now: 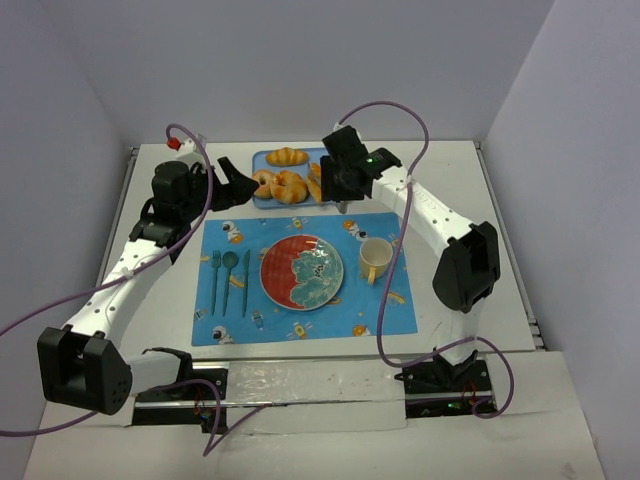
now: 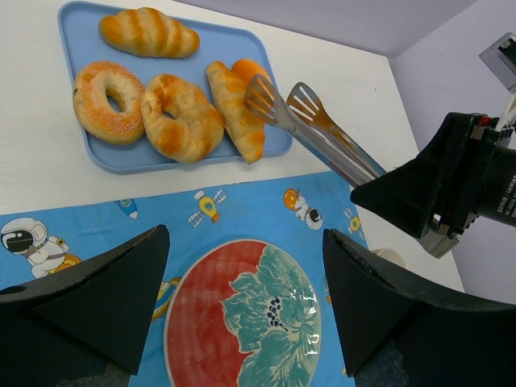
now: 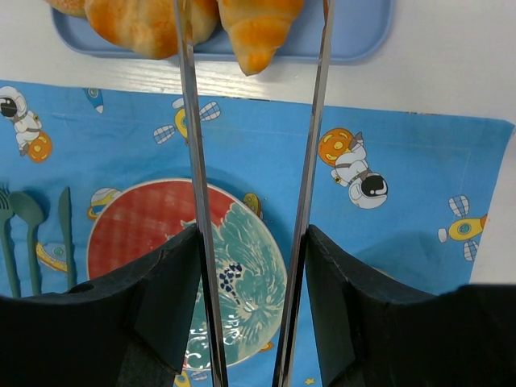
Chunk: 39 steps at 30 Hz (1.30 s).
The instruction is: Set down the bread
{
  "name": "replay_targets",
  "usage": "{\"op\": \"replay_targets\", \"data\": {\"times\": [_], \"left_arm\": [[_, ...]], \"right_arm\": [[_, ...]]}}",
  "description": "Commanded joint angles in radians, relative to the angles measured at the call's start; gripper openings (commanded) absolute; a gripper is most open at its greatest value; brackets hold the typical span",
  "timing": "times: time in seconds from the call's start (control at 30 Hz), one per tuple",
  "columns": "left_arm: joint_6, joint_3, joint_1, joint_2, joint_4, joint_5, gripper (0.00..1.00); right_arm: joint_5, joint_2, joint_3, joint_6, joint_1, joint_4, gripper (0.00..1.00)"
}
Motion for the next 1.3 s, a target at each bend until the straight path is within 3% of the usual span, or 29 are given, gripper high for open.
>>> {"op": "replay_targets", "data": {"times": [0.0, 0.67, 1.27], "left_arm": [[0.005, 0.054, -0.006, -0.005, 0.005, 0.007, 0.87], [0.007, 0.055, -0.006, -0.002, 0.001, 0.008, 0.87], [0.007, 0.055, -0.008, 0.001, 0.001, 0.005, 0.87]], "right_arm": [[0.004, 0.025, 0.023, -0.013, 0.012, 0.045, 0.59], [-0.005, 0.085, 0.012, -0.007, 0.019, 0.061, 0.57], [0.010, -0.050, -0.026, -0.009, 0.024, 0.045, 0.15]]}}
